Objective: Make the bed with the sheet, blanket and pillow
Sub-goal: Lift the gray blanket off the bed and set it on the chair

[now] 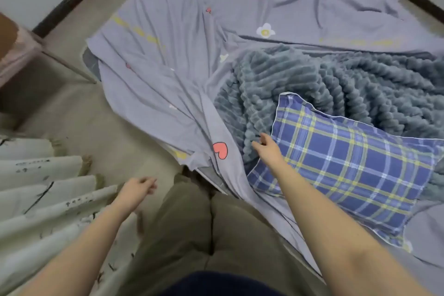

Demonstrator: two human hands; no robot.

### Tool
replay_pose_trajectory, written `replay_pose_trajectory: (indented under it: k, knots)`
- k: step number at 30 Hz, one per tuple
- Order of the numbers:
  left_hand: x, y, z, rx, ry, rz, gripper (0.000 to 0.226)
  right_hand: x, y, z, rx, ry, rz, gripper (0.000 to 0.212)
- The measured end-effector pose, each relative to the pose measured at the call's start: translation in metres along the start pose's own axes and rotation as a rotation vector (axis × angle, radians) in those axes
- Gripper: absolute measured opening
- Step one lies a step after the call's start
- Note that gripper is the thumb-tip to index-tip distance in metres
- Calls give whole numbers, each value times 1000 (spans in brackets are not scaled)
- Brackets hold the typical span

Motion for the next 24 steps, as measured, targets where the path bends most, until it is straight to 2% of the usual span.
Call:
replay_pose_trajectory:
  k: [4,8,10,12,14,17,19,22,24]
  knots:
    - [-27,-45,103,-188,-20,-108,25,4,-48,-12,18,-49,144,89]
    - [-59,-60,174,-309,-79,-240,23,-1,-93,2,-192,-23,222,127]
    - [-72,-63,196,-362,-129,-287,21,-9,-108,13,-244,-46,258,132]
    - [-82,-68,203,-379,-137,-330,19,-10,-119,23,-273,-5,314,114]
    - [-85,-71,207,-371,-149,-365,18,-4,-125,21,-267,44,351,80]
    - [-85,-72,217,-329,-121,-395,21,11,-111,-7,-180,100,298,42]
    - [-86,-71,228,-243,-38,-426,35,17,-84,-32,-82,107,247,34]
    - [-95,-66,254,-83,92,-551,60,3,-30,-73,110,171,173,34]
    - [-103,-59,271,-38,103,-645,53,-18,7,-102,257,187,123,34]
Point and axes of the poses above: each hand's wrist, its own y-axis away from the middle knuckle, its own x-axis out of the back of the hand, z = x × y, the point moved 5 cm from there along -y, towards the middle knuckle, and after that the axes turned 2 degrees about -x, right-handed, at the moved point
